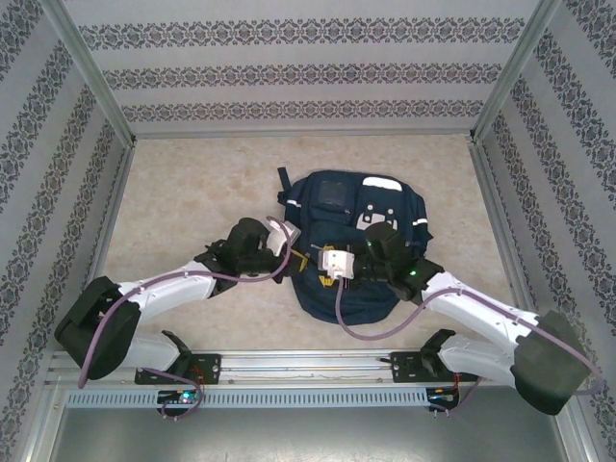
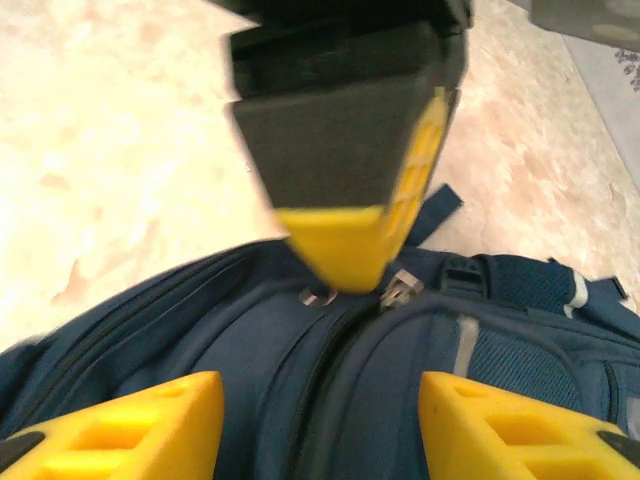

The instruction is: Pack the student bag

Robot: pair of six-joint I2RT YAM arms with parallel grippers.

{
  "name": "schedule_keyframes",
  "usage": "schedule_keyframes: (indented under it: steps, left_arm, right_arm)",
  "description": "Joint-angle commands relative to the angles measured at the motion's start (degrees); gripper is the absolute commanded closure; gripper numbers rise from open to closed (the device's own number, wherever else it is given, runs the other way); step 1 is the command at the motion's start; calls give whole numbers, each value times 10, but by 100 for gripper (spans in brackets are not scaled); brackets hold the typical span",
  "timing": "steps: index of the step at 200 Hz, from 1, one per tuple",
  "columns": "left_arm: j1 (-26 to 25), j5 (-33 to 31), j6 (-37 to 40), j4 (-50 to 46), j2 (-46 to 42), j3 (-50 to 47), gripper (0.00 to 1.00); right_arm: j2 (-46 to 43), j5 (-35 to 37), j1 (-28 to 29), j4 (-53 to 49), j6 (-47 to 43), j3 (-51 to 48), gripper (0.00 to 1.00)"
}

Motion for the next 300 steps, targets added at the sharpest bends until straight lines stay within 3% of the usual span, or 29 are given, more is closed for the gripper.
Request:
schedule_keyframes:
  steps: [1, 16, 33, 48, 75, 95, 123, 142, 156, 175, 194, 207, 215, 218, 220, 223, 246, 271, 285, 300]
  left_arm:
    - [-17, 6, -53, 55, -15, 10, 100]
    - [-17, 3, -54, 51, -27, 9, 100]
    - [-16, -14, -13, 11, -42, 18, 100]
    - [-3, -32, 23, -29, -49, 26, 100]
    - [69, -52, 44, -70, -24, 33, 100]
    - [117, -56, 65, -79, 16, 47, 100]
    - [125, -34, 91, -96, 79, 93, 100]
    - [128, -39, 75, -79, 114, 101, 100]
    - [131, -31, 58, -64, 126, 99, 95]
    - [131, -30, 44, -80, 116, 99, 85]
    - [133, -73, 16, -160, 86, 118, 75]
    - [139, -115, -16, -244, 71, 146, 70]
    - [146, -134, -35, -302, 66, 166, 66]
    - [148, -139, -42, -321, 64, 172, 64]
    - [150, -142, -47, -333, 63, 176, 63]
    - [152, -145, -52, -348, 62, 181, 61]
    - [161, -167, -96, -402, 28, 178, 54]
    - [170, -203, -145, -416, -39, 143, 45]
    - [182, -240, -162, -455, -76, 128, 29]
    - [195, -279, -175, -481, -117, 101, 7]
  right_arm:
    - [30, 40, 6, 52, 69, 5, 47]
    - [34, 75, 5, 75, 64, -17, 56]
    - [20, 94, 1, 97, 44, -45, 79]
    - [-4, 68, -8, 86, 3, -59, 99]
    - [-41, -85, -33, 29, -89, -63, 100]
    - [-47, -110, -32, -33, -144, -47, 100]
    - [-46, -103, -15, -85, -186, -33, 100]
    - [-46, -106, -10, -83, -182, -32, 92]
    - [-51, -103, -10, -65, -137, -28, 72]
    - [-78, -89, -9, -23, -61, -40, 55]
    - [-126, -89, 1, -11, 35, -39, 47]
    - [-160, -128, 29, -4, 128, -31, 42]
    - [-171, -104, 59, 14, 194, -30, 38]
    - [-174, -83, 72, 20, 222, -29, 25]
    - [-176, -66, 80, 22, 239, -28, 8]
    - [-178, -35, 93, 25, 260, -27, 3]
    - [-183, 251, 171, 1, 427, -8, 2]
    - [-196, 367, 173, -73, 567, 13, 2]
    - [-216, 357, 172, -99, 682, 13, 2]
    - [-251, 203, 158, -73, 708, -4, 2]
